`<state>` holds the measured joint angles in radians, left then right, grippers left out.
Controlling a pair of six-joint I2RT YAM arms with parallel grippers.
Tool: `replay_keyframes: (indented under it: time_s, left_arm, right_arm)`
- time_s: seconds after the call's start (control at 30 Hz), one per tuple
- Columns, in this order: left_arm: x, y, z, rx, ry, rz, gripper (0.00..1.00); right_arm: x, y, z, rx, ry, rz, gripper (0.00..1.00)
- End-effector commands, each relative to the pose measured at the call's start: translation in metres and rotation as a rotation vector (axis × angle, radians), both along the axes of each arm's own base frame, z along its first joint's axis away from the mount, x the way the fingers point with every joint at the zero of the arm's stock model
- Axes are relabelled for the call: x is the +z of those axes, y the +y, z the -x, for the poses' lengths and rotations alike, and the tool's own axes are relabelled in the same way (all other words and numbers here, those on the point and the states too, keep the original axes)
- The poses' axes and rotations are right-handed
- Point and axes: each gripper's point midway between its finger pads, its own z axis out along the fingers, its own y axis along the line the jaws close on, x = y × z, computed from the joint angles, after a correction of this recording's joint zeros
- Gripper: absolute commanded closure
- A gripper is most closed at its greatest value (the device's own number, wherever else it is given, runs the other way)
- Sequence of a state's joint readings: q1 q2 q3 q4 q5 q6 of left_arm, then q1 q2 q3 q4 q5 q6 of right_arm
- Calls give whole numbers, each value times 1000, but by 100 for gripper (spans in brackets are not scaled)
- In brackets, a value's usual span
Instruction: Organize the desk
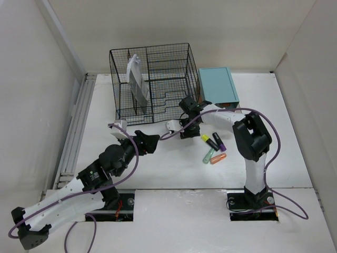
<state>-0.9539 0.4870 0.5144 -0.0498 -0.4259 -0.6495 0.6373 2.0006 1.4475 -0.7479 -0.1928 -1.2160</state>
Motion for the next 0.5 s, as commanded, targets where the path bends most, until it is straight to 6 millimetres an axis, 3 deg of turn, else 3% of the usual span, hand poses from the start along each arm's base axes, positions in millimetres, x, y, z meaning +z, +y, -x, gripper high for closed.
replay_keyframes:
  time_s: [0.0, 0.27, 0.47]
  left_arm:
    - [9, -1, 1, -5, -24, 43, 19]
    - [20, 2, 3, -5, -46, 75, 19]
    - [23, 3, 4, -5, -52, 82, 19]
  right_arm:
    - [-5, 5, 8, 21, 56, 5, 43]
    - [-14, 2, 22, 26, 134, 26, 43]
    - [-20, -3, 31, 18, 168, 38, 66]
